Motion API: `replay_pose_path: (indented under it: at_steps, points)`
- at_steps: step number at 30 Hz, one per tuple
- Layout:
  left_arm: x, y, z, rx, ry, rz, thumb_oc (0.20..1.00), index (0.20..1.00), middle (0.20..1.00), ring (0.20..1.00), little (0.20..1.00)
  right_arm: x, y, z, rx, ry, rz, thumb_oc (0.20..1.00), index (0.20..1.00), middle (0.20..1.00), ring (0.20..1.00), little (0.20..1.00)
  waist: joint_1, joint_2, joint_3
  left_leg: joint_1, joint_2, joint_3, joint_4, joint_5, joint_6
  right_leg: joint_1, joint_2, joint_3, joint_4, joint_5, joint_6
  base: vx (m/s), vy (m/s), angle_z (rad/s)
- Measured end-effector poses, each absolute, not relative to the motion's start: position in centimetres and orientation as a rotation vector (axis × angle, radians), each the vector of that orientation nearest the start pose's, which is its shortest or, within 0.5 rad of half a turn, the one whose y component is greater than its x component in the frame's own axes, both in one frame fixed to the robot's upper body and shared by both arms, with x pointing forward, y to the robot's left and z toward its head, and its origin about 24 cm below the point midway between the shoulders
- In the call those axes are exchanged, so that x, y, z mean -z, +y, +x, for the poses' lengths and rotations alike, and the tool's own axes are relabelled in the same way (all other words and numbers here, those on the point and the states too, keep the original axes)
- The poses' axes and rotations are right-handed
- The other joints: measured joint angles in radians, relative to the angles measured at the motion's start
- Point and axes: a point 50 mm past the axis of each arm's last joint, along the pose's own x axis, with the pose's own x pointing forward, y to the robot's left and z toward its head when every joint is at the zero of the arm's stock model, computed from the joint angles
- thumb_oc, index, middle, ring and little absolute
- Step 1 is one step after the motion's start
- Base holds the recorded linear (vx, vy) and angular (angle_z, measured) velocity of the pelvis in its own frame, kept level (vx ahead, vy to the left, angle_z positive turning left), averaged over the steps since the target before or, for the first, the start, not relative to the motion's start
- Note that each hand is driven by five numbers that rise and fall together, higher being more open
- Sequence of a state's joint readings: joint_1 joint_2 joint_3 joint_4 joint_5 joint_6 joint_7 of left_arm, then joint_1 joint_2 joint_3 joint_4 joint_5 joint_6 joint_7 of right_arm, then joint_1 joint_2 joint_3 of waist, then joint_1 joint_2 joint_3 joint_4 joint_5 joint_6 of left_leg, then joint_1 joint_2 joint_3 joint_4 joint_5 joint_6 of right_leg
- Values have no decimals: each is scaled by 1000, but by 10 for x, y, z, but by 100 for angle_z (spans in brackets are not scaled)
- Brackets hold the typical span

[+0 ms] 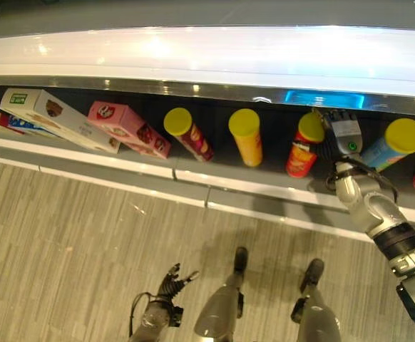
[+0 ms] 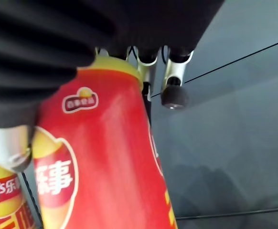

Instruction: Put the goods on the table back onto the shelves and tidy them up.

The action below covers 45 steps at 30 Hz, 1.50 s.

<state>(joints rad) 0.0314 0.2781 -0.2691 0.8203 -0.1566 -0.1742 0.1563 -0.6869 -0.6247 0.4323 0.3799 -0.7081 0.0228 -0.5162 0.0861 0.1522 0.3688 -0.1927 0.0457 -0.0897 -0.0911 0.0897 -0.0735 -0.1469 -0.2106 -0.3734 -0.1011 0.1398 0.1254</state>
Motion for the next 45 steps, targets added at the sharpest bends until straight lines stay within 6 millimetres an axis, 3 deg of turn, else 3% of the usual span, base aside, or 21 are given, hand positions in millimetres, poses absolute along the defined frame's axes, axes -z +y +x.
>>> replay_pose_path:
  at_steps: [12, 13, 14, 15, 26, 32, 38, 40, 45]
  points:
    - [115, 210, 167, -64, 691, 266, 1000, 1000, 1000, 1000, 1000, -177, -180, 353, 271, -653, -1378, 200, 200, 200, 200, 200, 0, 0, 0, -6, 0, 2, 0, 0, 0, -7, 0, 2, 0, 1, 1, 0, 0, 0]
    - [115, 210, 167, -65, 691, 266, 1000, 1000, 1000, 1000, 1000, -177, -180, 354, 271, -654, -1378, 489, 489, 489, 489, 489, 0, 0, 0, -6, 0, 2, 0, 0, 0, -7, 0, 2, 0, 1, 1, 0, 0, 0]
    - [115, 210, 167, -66, 691, 267, 1000, 1000, 1000, 1000, 1000, -177, -180, 354, 270, -654, -1378, 909, 909, 909, 909, 909, -1, 0, 0, -6, 0, 2, 0, 0, 0, -7, 0, 2, 0, 1, 1, 0, 0, 0]
    - [115, 210, 167, -69, 690, 267, 1000, 1000, 1000, 1000, 1000, -177, -179, 354, 270, -654, -1377, 1000, 1000, 1000, 1000, 1000, -1, -1, 0, -6, 0, 2, 0, 0, 0, -7, 0, 2, 0, 1, 1, 0, 0, 0]
    - [113, 211, 170, -90, 678, 276, 1000, 1000, 1000, 1000, 1000, -182, -172, 350, 286, -707, -1342, 1000, 1000, 1000, 1000, 1000, -11, -8, 5, -1, 0, 10, 0, 0, 0, -7, 0, 11, 0, 3, 3, -5, 2, -1]
    - [113, 212, 171, -97, 683, 281, 1000, 1000, 1000, 1000, 1000, -188, -156, 332, 249, -814, -1253, 1000, 1000, 1000, 1000, 1000, -42, -39, 10, 21, 1, 25, 0, 0, 0, 8, 0, 24, 0, 7, 3, 7, 19, -6]
    - [113, 220, 172, -138, 697, 275, 1000, 1000, 1000, 1000, 1000, -158, -150, 316, 126, -729, -1160, 1000, 1000, 1000, 1000, 1000, -63, -125, -26, 91, 12, 72, -6, -12, -6, 54, 7, 68, 0, 9, 0, 41, 31, -20]
    - [114, 220, 172, -137, 703, 278, 1000, 1000, 1000, 1000, 1000, -155, -149, 315, 97, -711, -1138, 1000, 1000, 1000, 1000, 1000, -71, -139, -35, 98, 11, 79, -5, -19, -12, 55, 8, 77, 0, 10, -1, 59, 44, -12]
    - [126, 227, 150, -151, 802, 288, 1000, 1000, 1000, 1000, 1000, -107, -149, 303, -112, -468, -1046, 1000, 1000, 1000, 1000, 1000, -69, -189, -114, 154, 11, 99, -5, -31, 0, 99, 7, 94, 0, 7, 3, 68, 68, -9]
